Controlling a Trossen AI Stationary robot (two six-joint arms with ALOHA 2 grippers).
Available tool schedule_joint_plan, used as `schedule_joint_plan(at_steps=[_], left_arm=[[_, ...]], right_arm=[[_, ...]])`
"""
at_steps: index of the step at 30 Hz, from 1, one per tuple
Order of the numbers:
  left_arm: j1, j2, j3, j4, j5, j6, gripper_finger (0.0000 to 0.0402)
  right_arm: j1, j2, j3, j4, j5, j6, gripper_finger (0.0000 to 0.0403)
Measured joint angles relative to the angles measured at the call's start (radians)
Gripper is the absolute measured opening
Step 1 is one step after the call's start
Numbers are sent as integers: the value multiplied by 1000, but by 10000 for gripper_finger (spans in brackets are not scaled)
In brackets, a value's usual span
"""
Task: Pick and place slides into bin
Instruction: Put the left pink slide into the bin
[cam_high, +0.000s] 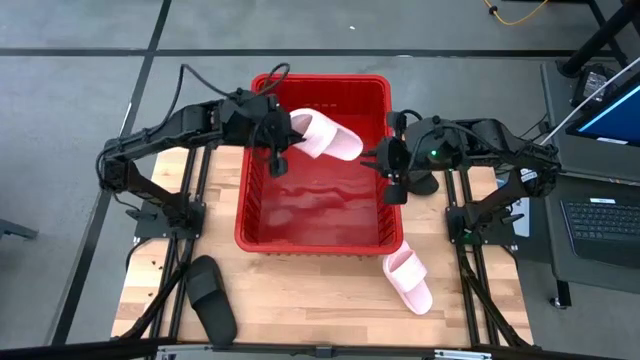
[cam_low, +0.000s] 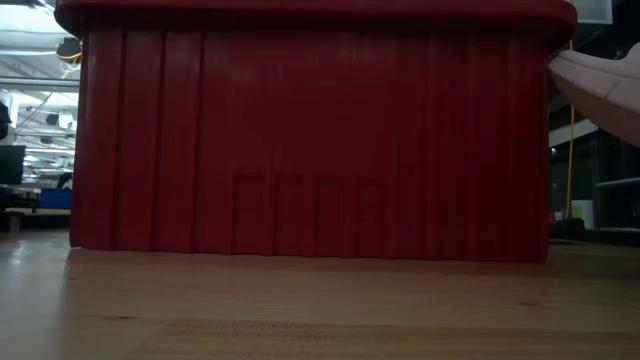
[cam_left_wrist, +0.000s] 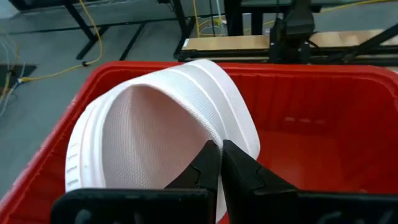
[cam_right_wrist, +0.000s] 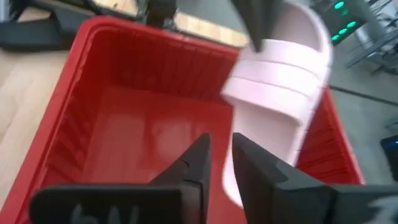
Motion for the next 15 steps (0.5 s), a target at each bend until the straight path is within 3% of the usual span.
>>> schedule_joint_plan(at_steps=[7, 15], left_arm=[[78, 73, 0, 106, 85, -8, 3], [171, 151, 0, 151, 84, -58, 3]], right_arm=[[-8, 0, 0, -51, -54, 0, 8], [-18, 0, 0, -127, -53, 24, 4]])
